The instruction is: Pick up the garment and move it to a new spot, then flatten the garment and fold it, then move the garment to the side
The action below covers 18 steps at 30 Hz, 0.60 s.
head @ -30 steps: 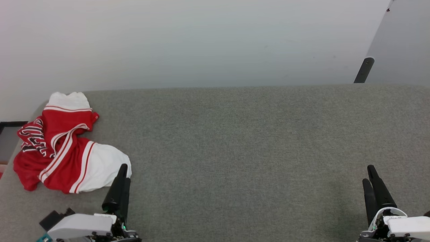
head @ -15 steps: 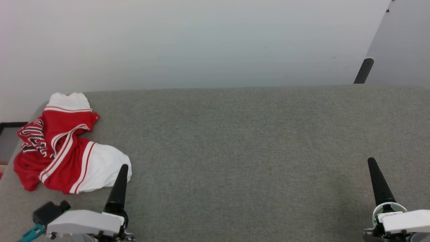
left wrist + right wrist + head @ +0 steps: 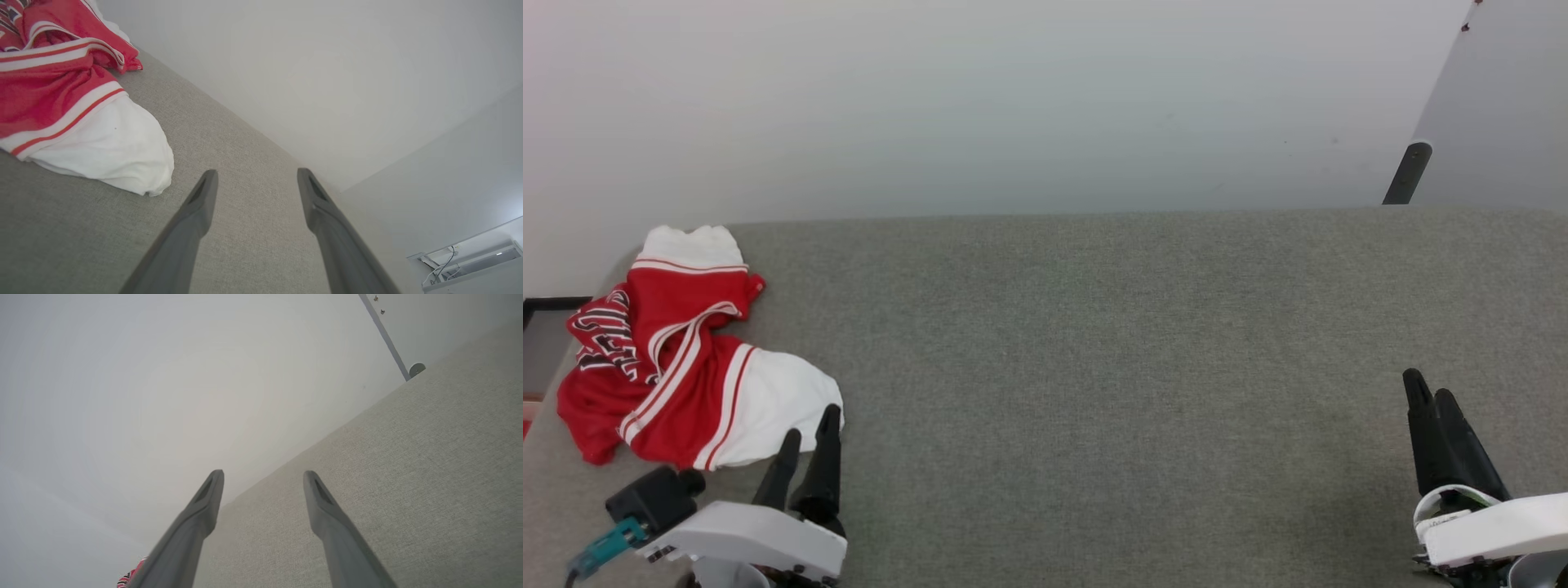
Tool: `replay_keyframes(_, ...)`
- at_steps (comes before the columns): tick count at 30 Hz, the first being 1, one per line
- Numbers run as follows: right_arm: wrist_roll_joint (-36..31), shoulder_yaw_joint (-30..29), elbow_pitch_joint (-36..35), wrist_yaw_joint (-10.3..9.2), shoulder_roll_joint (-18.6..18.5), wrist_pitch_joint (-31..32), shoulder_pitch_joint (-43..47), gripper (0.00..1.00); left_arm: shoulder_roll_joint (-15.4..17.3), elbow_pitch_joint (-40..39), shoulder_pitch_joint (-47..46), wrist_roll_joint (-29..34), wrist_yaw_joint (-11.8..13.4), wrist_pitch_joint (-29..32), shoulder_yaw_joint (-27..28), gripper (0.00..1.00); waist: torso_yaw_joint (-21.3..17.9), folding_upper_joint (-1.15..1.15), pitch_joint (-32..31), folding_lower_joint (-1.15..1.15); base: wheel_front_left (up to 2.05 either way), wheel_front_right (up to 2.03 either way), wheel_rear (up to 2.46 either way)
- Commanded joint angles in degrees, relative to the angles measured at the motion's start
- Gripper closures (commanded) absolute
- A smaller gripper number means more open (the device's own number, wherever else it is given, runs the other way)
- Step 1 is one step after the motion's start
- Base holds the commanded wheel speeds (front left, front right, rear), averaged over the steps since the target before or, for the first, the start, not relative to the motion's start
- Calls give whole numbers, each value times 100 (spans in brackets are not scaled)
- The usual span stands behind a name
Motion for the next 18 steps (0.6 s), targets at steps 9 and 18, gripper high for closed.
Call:
replay_keyframes(9,-1286,-9,-402,25,-18,12,98,0,384,-98,-162,996,277,-265,-338,0,8,0,-14,0,0,0,0)
replay_keyframes(18,-2283,-56,-549,28,-18,-27,133,0,567,-141,-159,1718,501,-488,-504,0,6,0,-33,0,0,0,0)
